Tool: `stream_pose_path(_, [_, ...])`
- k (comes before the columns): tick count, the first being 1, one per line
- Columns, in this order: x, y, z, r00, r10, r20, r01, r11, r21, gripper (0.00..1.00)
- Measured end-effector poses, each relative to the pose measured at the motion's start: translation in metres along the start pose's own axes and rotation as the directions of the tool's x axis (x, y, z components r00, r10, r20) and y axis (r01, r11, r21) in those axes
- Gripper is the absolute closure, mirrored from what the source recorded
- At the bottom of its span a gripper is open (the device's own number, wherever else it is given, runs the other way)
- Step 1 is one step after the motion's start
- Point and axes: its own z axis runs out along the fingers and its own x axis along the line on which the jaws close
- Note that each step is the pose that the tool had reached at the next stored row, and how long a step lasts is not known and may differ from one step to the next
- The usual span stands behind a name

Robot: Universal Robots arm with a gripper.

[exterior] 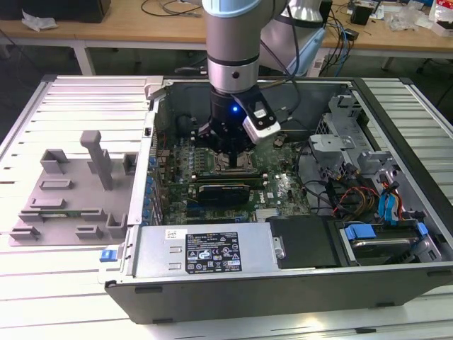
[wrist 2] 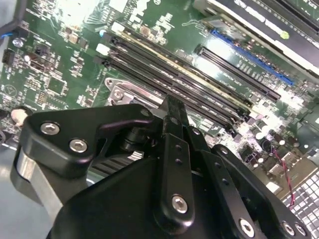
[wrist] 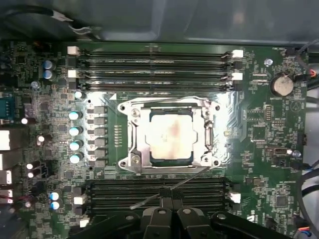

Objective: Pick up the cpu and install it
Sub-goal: 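Install the second cpu locking lever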

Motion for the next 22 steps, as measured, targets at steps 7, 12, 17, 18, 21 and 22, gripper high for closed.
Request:
stream_pose_path(7, [0.0030,-0.0002,0.0030,1.0000,0.000,-0.0001,0.000,1.0000,-0.0005,0.89])
stream_pose_path(12, [0.0037,-0.0001,0.0050,1.0000,0.000,-0.0002,0.000,1.0000,-0.0007,0.89])
stream_pose_path(17, [0.0044,0.0001,0.0076,1.0000,0.000,0.0000,0.000,1.0000,-0.0008,0.89])
stream_pose_path(18, [0.0046,0.0001,0.0082,1.0000,0.000,-0.0001,0.000,1.0000,-0.0008,0.89])
stream_pose_path(21, [0.0049,0.0002,0.0103,1.0000,0.000,-0.0001,0.000,1.0000,-0.0008,0.89])
stream_pose_path(22, [0.0052,0.0003,0.0115,1.0000,0.000,-0.0001,0.000,1.0000,-0.0008,0.89])
